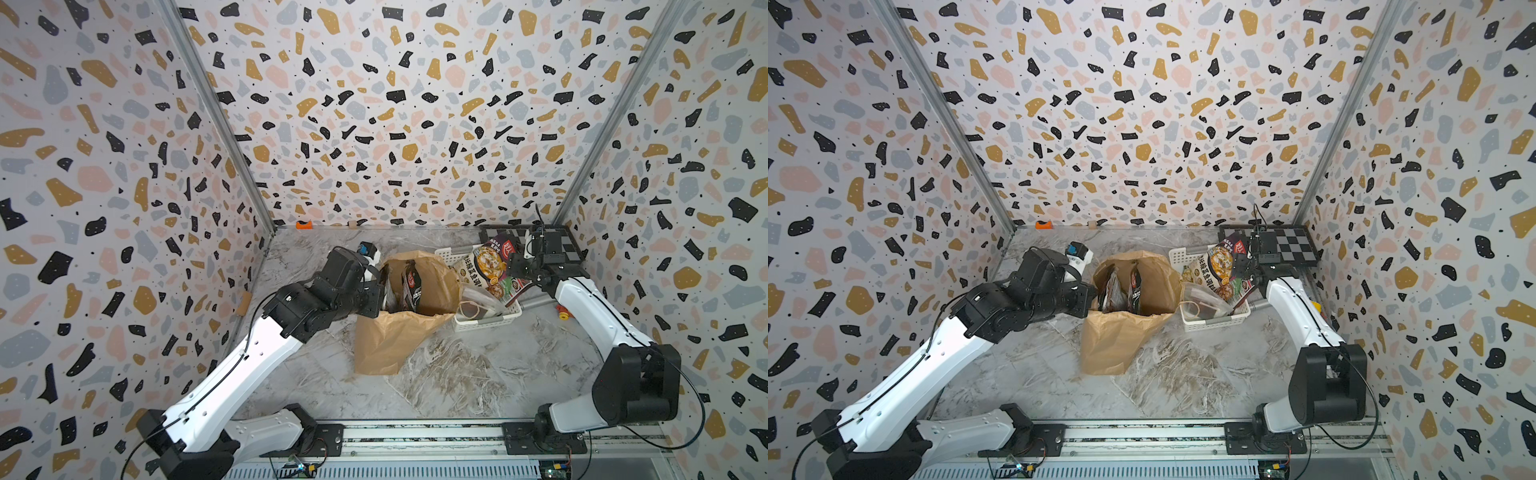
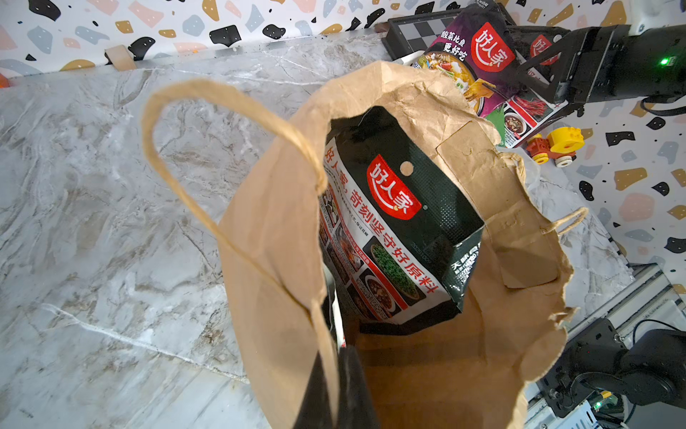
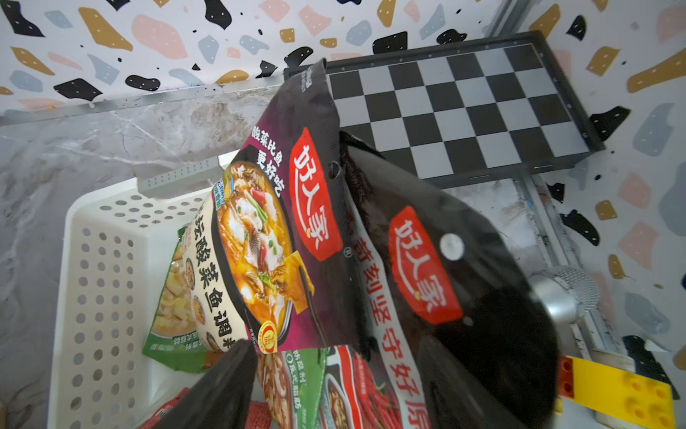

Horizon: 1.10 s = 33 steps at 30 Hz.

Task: Place the condiment packets inside the bag
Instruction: Pick up the condiment packet from the storage box.

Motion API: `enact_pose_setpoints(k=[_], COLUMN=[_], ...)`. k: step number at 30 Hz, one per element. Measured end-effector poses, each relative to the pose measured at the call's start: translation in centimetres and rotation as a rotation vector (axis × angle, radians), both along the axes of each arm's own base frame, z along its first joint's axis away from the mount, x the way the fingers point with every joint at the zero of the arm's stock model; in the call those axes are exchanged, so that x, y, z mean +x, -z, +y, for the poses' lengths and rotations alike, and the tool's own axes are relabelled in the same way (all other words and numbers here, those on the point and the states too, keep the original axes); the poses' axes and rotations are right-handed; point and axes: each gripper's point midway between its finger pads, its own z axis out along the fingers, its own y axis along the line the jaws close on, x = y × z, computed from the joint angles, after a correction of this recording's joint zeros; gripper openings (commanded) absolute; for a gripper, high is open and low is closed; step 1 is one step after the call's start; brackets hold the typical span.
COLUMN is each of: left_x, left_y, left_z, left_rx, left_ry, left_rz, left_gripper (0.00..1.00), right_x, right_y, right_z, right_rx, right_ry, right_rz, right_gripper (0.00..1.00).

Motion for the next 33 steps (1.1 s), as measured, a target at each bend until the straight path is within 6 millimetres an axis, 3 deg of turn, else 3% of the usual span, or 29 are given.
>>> enact_pose_setpoints(k=[4, 14, 21, 26, 29, 33], left_x=[0.0, 0.1, 0.1, 0.2, 0.3, 0.4], left_y=[0.0, 0.0, 0.0, 0.2, 0.2, 0.3], left_z=[0.0, 0.0, 0.0, -0.1, -0.1, -0.2], left_rx=[0.000, 0.002, 0.005, 0.009, 0.011, 0.018], left_ry=[0.000, -0.002, -0.002, 0.001, 0.003, 0.005], left_rz=[0.000, -0.001, -0.002, -0.001, -0.005, -0.005], left_gripper=[0.00, 0.00, 0.00, 0.00, 0.00, 0.00], right_x=[-0.1, 1.2, 0.7, 2.8, 4.4, 5.1], right_y=[0.7, 4.1, 2.5, 1.4, 2.8, 5.7], right_z=[0.0, 2.5, 5.0, 6.1, 6.2, 5.6], right_rx=[-0.001, 0.164, 0.319, 0.379, 0.401, 0.406], right_ry=[0.000, -0.108, -0.205, -0.246, -0.231, -0.171], right_rz=[0.015, 0.048, -0.119, -0.190, -0.179, -0.121], right_gripper=[0.74, 0.68, 0.63, 0.54, 0.47, 0.46])
